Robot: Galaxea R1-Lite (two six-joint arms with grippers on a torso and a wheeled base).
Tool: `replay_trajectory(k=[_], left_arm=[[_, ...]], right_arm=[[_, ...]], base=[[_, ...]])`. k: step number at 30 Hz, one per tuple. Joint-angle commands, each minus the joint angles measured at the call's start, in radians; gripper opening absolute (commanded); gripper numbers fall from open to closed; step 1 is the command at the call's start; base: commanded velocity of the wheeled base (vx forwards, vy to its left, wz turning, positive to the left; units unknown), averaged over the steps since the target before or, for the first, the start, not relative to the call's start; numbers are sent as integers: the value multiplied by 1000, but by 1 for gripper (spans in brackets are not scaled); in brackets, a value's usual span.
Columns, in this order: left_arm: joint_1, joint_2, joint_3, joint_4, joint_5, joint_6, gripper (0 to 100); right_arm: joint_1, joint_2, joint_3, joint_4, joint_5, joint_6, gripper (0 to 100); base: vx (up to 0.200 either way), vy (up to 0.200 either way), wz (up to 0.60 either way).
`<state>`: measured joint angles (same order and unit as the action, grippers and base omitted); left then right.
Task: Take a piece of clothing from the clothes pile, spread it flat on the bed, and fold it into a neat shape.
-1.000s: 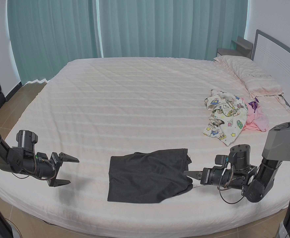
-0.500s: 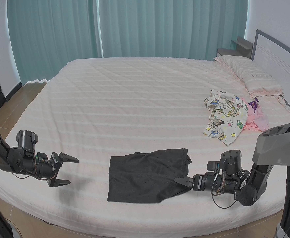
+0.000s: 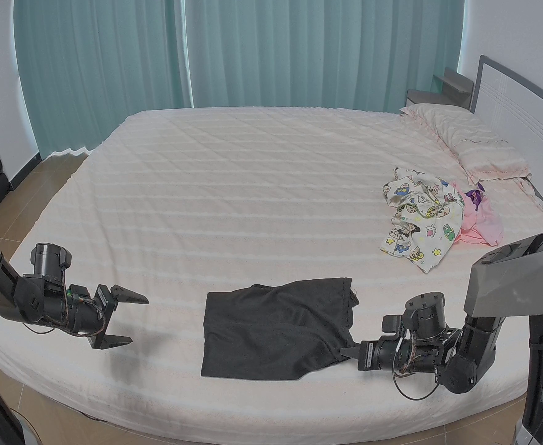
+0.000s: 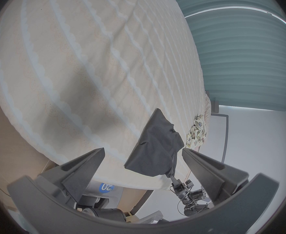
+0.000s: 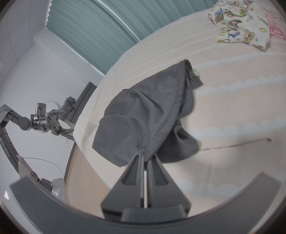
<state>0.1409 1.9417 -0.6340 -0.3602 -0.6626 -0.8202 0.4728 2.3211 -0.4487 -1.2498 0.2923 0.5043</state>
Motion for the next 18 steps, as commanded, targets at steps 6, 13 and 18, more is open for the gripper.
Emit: replay_trajectory(k=[6,13,18], left_arm=[[0,2,-1,0,0,0,100],[0,2,-1,0,0,0,100],[0,3,-3,0,0,-2,100]], right_arm=[[-63,-42,64,0,-4,-13,0],[-63,-8,70,0,-4,-27,0],[-66,8,54,-2,-4,-30,100]], base=[[0,0,0],[0,0,0],[0,0,0]])
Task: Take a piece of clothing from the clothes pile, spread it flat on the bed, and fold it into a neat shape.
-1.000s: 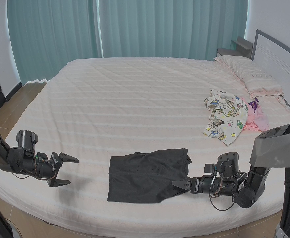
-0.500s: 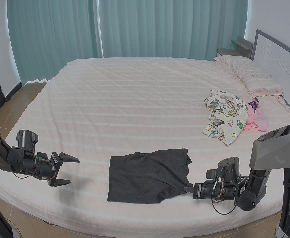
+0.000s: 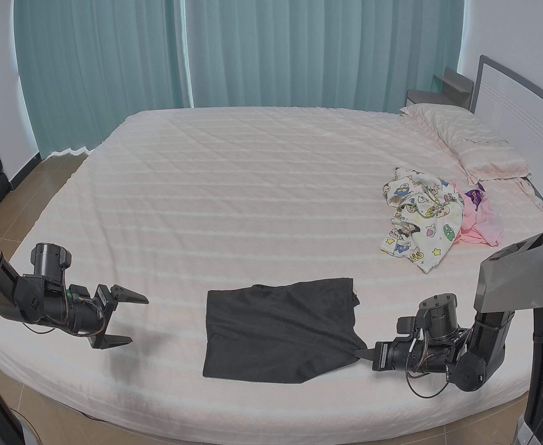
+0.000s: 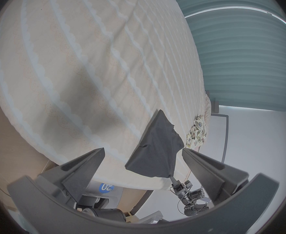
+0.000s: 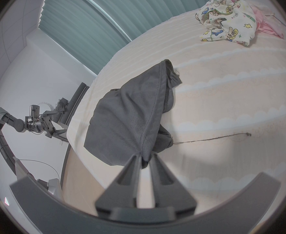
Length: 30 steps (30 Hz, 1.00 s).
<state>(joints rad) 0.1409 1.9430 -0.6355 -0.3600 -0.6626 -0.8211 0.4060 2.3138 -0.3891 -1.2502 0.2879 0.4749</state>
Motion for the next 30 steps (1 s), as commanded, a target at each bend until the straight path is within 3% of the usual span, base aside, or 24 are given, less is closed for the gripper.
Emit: replay_trajectory(k=[1,8,12,14,20,28,30], left_arm=[[0,2,-1,0,0,-1,100],[0,-1,-3,0,0,-6,100],[0,1,-1,-2,0,-3,100],[0,1,0,-2,0,-3,100],[0,1,2,-2,1,-3,100],[0,1,0,0,3,-6,100],[0,1,0,0,3,-4,100]], right_arm=[[1,15,-5,-2,1,-1,100],[-3,-40,-22,-20,4,37,100],[-4,-42,-28,-51,1,195,100],[-7,-33,-36,-64,-1,229,100],[-29,2,-109,-64,-3,237,100],[-36,84,-269,-28,-9,231,100],[-36,111,-347,68,-30,225,100]], base=[[0,0,0],[0,0,0],[50,0,0],[200,0,0],[200,0,0],[0,0,0],[0,0,0]])
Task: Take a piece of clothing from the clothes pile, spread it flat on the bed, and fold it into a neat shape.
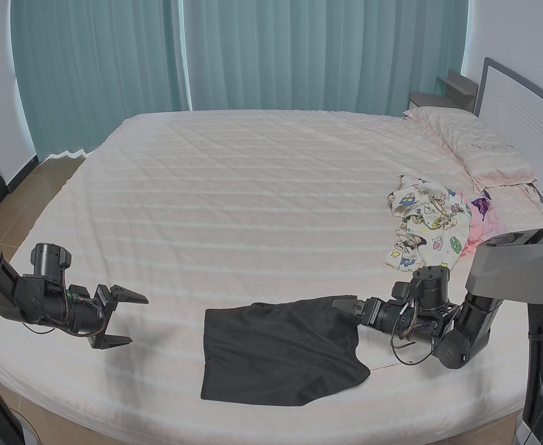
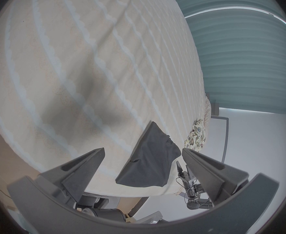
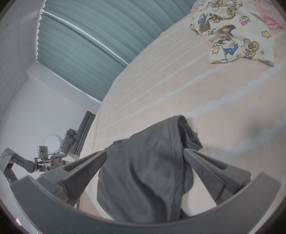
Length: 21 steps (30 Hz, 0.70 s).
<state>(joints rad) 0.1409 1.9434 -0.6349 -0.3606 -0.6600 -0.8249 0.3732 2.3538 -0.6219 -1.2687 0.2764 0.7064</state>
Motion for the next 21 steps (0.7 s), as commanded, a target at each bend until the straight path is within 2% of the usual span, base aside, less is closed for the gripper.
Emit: replay_trajectory(k=[1,5,10,11,16,21], left_arm=[[0,0,0,0,0,0,100],[0,2,0,0,0,0,100],[0,2,-2,0,0,0,100],[0,2,-2,0,0,0,100],[0,2,-2,0,-1,0,100],[0,2,-2,0,-1,0,100]], right_arm=[[-4,82,-131,98,-22,-16,100],[-19,108,-177,115,-25,-56,100],[-23,122,-225,123,-25,-58,100],[-22,125,-229,127,-25,-58,0],[-23,125,-237,118,-31,-50,0],[-40,127,-240,111,-100,-44,0]], base=[[0,0,0],[0,0,0],[0,0,0],[0,0,0],[0,0,0],[0,0,0]])
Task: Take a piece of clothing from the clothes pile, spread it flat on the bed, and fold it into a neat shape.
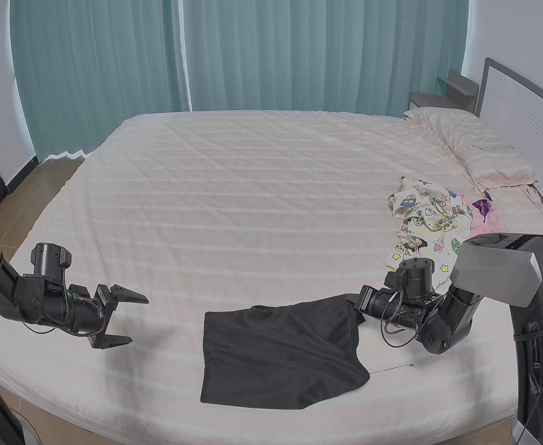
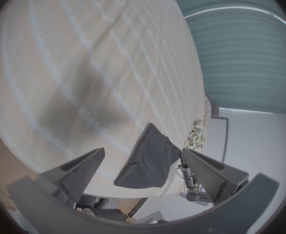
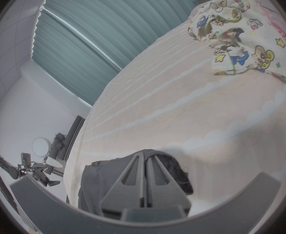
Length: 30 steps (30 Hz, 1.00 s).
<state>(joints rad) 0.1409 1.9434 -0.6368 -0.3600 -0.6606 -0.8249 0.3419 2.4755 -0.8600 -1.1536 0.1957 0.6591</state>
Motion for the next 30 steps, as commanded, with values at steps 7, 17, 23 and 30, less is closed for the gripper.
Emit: replay_trajectory(k=[7,17,23,30], left_arm=[[0,2,0,0,1,0,100],[0,2,0,0,1,1,100],[0,3,0,0,1,1,100],[0,2,0,0,1,1,100]], right_arm=[[-23,3,9,-43,-32,69,0],[-47,33,6,-52,-36,83,0],[-49,45,13,-52,-39,82,100],[-58,-10,64,-101,-38,77,100]], base=[[0,0,0],[0,0,0],[0,0,0],[0,0,0]])
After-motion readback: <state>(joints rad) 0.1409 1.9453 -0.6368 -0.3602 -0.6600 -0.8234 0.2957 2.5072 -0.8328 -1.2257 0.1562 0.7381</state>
